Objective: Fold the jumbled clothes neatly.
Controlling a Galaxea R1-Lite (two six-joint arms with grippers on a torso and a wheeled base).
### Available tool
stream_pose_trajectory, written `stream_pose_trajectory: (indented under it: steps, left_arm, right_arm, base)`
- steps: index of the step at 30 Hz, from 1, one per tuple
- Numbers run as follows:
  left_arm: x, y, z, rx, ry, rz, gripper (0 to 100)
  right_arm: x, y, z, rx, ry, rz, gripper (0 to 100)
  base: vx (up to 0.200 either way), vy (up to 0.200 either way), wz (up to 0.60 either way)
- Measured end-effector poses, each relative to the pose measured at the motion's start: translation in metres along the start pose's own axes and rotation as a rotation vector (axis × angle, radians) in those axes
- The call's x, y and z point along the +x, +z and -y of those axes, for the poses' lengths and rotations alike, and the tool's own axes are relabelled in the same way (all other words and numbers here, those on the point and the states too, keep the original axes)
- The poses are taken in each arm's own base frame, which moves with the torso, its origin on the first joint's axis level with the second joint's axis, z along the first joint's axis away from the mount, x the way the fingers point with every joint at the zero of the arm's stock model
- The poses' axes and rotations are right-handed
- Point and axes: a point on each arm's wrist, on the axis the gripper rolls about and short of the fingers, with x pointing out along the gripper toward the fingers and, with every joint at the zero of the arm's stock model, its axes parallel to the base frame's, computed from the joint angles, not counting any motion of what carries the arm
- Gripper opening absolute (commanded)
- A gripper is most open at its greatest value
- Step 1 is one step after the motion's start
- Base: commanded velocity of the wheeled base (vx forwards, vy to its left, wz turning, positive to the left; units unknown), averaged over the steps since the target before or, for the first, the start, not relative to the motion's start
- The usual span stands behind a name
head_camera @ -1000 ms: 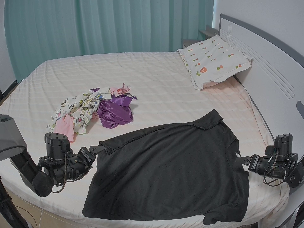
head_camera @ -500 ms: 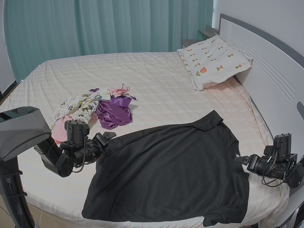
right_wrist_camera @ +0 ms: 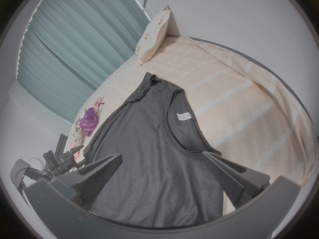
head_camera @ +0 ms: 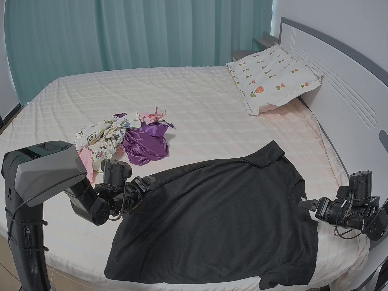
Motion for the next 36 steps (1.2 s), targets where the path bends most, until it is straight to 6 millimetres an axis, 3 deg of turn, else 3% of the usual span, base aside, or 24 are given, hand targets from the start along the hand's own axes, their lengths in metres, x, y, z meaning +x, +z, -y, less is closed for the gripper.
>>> stream_pose_trajectory:
  steps: [1, 14, 26, 36]
  left_arm:
    - [0.001, -0.001, 0.0, 0.002, 0.002, 0.002, 0]
    - [0.007, 0.01, 0.003, -0.014, 0.041, 0.114, 0]
    - [0.014, 0.063, 0.01, -0.067, 0.002, 0.237, 0]
    - [0.041, 0.103, 0.012, -0.096, 0.006, 0.293, 0]
  right_arm:
    - [0.0, 0.0, 0.0, 0.0, 0.0, 0.0, 100]
    - [-0.001, -0.003, 0.001, -0.003, -0.005, -0.01, 100]
    - [-0.001, -0.004, 0.002, -0.005, -0.008, -0.018, 100]
    - [0.001, -0.006, 0.001, -0.008, -0.009, -0.027, 100]
  base:
    - [0.0, 0.0, 0.0]
    - [0.0, 0.0, 0.0]
    - [0.0, 0.0, 0.0]
    - [0.0, 0.0, 0.0]
